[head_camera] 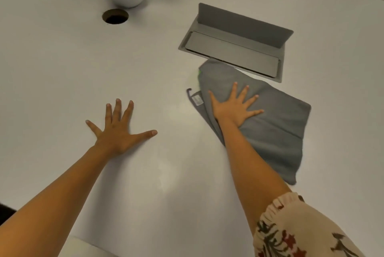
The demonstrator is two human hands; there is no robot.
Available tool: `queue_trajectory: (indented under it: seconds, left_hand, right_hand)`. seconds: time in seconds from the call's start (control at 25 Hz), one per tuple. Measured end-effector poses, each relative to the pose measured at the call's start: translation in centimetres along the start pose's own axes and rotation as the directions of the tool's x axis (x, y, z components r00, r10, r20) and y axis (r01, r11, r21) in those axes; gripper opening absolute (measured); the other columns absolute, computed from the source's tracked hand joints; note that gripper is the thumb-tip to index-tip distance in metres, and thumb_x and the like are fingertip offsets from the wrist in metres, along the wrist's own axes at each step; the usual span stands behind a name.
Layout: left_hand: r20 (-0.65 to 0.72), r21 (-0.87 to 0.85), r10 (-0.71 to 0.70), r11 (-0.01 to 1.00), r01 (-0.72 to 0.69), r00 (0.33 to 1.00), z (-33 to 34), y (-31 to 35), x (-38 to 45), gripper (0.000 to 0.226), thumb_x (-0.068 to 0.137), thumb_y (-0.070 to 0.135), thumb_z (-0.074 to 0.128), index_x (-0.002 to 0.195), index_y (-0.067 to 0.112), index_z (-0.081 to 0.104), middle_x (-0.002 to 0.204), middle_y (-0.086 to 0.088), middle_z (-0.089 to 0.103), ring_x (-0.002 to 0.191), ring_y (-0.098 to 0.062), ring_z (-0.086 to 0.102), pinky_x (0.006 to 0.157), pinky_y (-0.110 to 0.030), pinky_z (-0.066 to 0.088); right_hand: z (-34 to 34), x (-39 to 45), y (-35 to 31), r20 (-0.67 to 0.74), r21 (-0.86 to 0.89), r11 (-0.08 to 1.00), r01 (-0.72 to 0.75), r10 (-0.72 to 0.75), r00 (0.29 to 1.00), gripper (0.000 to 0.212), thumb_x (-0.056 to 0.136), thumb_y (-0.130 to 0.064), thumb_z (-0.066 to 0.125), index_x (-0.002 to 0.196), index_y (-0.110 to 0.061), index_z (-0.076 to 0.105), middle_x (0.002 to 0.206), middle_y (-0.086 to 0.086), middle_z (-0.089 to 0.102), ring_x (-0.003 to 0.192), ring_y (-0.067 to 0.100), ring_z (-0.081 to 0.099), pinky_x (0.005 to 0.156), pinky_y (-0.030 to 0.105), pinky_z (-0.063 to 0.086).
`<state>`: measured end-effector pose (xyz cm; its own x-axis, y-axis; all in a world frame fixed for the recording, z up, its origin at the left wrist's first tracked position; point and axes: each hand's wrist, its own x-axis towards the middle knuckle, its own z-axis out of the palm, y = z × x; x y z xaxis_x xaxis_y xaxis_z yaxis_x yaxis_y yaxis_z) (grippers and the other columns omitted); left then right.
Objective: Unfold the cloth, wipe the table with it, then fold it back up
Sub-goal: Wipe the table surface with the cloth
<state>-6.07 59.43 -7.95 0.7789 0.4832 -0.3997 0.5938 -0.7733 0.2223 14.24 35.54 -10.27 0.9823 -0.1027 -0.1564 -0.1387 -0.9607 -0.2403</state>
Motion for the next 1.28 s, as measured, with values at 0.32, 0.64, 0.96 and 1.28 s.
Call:
queue_trajectory:
  seconds: [0.32,0.64,0.96,1.28]
  left_hand:
    - [0.025,-0.181,-0.013,0.983,0.017,1.0,-0.2,-2.9,-1.0,0.096,0.076,0.088,0.002,0.156,0.036,-0.009,0.164,0.01,-0.02,0.149,-0.018,-0.023,0.112,-0.062,-0.021]
    - [-0.064,-0.358,-0.076,0.932,0.049,0.995,0.6,-1.6,-4.8,0.112,0.062,0.095,0.019,0.157,0.037,-0.001,0.167,-0.005,0.005,0.153,-0.026,-0.007,0.115,-0.06,-0.014]
    - [-0.046,-0.142,-0.015,0.99,0.008,0.999,6.2,2.8,-11.8,0.116,0.055,0.103,0.023,0.154,0.047,-0.003,0.165,-0.001,-0.018,0.15,-0.034,-0.02,0.109,-0.07,-0.014]
    - [0.003,-0.157,0.069,0.985,-0.067,0.998,8.8,9.8,-15.4,0.113,0.059,0.101,0.024,0.153,0.047,-0.008,0.165,0.002,-0.018,0.151,-0.033,-0.018,0.106,-0.074,-0.013]
  right_hand:
    - [4.2,-12.7,-9.1,0.078,-0.027,0.911,0.41,-0.407,0.91,0.111,0.068,-0.098,0.015,0.16,-0.037,0.005,0.17,0.0,-0.005,0.154,0.039,-0.011,0.109,0.077,-0.01]
    - [4.2,-24.3,-3.0,0.132,-0.005,0.829,0.56,-0.554,0.822,0.104,0.073,-0.094,0.022,0.159,-0.039,-0.002,0.17,-0.001,-0.011,0.155,0.035,-0.015,0.113,0.073,-0.011]
    - [1.4,-30.4,8.7,0.119,0.034,0.853,0.521,-0.521,0.845,0.106,0.072,-0.096,0.026,0.159,-0.04,0.002,0.17,-0.004,-0.008,0.155,0.031,-0.014,0.115,0.072,-0.009]
    - [-2.7,-30.5,21.8,0.099,0.011,0.935,0.355,-0.354,0.93,0.114,0.063,-0.105,0.026,0.157,-0.047,0.0,0.169,-0.01,-0.011,0.156,0.027,-0.015,0.117,0.07,-0.007]
